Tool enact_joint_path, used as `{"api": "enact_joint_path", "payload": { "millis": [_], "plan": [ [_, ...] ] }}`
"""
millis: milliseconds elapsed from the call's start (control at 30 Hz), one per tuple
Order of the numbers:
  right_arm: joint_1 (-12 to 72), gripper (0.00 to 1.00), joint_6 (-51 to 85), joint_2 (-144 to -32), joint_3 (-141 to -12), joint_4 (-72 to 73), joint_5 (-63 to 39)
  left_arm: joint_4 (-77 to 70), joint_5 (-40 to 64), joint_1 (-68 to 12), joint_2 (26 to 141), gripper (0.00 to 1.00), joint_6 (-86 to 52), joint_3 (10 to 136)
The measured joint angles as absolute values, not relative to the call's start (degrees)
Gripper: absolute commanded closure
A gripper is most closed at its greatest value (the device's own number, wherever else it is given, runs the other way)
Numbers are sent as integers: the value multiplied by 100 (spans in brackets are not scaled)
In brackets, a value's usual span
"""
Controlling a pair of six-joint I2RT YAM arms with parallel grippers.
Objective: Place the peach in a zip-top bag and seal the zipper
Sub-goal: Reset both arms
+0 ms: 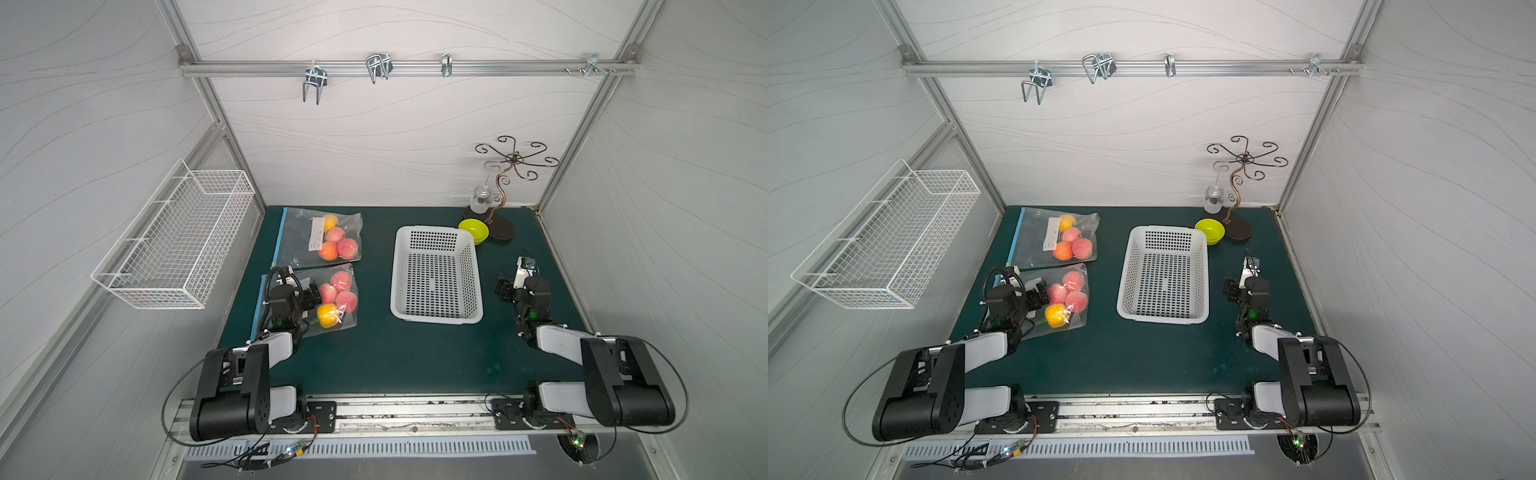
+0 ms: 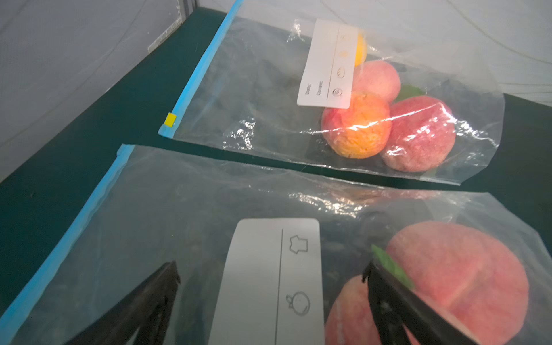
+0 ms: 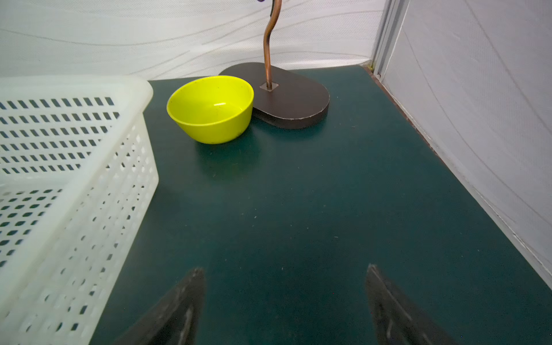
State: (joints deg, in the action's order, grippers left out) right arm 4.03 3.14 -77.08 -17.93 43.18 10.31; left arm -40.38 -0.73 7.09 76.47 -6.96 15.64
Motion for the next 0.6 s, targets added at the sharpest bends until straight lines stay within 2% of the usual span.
{"api": "enact_joint_path", "payload": {
  "millis": [233,467,500,600],
  "plan": [
    [360,15,311,-8691,-1601,5570,698,-5680,226,681,8792,0,-642,1540],
    [360,8,314,-9000,-1682,5795,655,-5564,32,482,8809,0,-565,1686],
    [362,1,322,-9000,-1802,5723,655,-5415,-27,449,8812,0,-556,1791],
    [362,1,314,-9000,-2123,5498,652,-5092,-148,403,8823,0,-548,2075]
  ]
}}
